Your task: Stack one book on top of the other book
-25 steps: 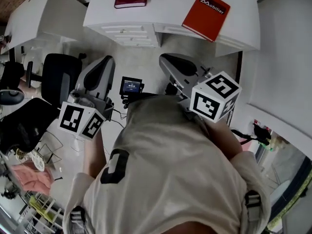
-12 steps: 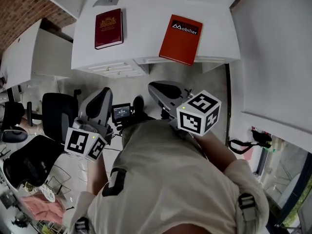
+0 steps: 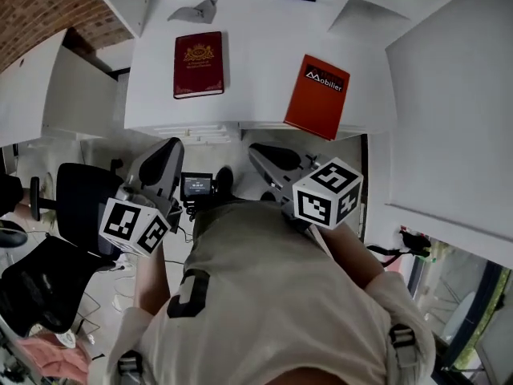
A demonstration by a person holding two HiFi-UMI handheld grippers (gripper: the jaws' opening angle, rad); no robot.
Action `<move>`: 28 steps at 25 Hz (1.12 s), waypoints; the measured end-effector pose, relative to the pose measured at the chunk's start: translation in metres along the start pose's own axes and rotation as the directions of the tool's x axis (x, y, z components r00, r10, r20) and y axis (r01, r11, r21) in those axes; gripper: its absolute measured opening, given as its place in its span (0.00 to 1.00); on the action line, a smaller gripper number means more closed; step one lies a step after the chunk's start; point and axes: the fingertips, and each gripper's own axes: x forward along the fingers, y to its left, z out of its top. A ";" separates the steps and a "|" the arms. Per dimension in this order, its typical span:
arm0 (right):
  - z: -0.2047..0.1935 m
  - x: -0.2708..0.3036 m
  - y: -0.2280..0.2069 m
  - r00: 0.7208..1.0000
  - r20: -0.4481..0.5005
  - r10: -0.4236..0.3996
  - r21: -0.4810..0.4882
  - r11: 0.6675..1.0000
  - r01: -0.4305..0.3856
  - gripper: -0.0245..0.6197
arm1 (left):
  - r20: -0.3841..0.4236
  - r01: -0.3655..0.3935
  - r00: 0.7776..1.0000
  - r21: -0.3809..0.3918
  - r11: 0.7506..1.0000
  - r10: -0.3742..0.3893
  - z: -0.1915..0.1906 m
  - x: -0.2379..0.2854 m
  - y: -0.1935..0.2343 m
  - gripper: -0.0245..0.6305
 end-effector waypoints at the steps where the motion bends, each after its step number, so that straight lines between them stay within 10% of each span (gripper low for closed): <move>1: 0.002 0.010 0.003 1.000 -0.014 -0.007 -0.014 1.000 0.007 0.05 | 0.009 0.005 1.000 -0.008 1.000 -0.005 0.002 0.000 0.012 0.05; 16: 0.015 0.104 0.027 0.990 -0.088 -0.111 -0.027 0.994 0.110 0.05 | 0.033 0.084 0.996 -0.089 0.992 -0.082 -0.003 -0.003 0.130 0.05; 28: 0.031 0.094 -0.022 0.989 -0.009 -0.148 0.117 0.982 0.148 0.05 | -0.024 0.171 0.985 -0.087 0.982 -0.173 -0.002 0.053 0.101 0.05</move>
